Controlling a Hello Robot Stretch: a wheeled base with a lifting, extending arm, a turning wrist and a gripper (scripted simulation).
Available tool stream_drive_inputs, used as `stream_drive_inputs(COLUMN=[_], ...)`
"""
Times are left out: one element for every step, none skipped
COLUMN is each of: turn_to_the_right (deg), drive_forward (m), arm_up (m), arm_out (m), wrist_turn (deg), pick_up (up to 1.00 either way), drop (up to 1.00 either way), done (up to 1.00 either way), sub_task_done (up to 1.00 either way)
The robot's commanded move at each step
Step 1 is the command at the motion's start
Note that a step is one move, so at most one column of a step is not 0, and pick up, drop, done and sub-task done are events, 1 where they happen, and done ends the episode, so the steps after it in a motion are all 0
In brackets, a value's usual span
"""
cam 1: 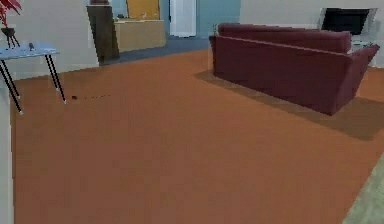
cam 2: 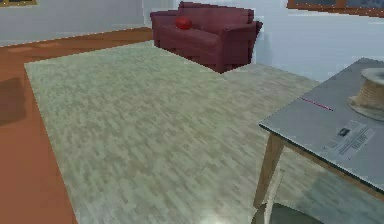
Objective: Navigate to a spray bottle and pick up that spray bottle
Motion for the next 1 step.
stream_drive_inputs(turn_to_the_right=[-3.0], drive_forward=[0.00], arm_up=[0.00], arm_out=[0.00], wrist_turn=[0.0], pick_up=[0.00], drop=[0.00], done=[0.00], sub_task_done=[0.00])
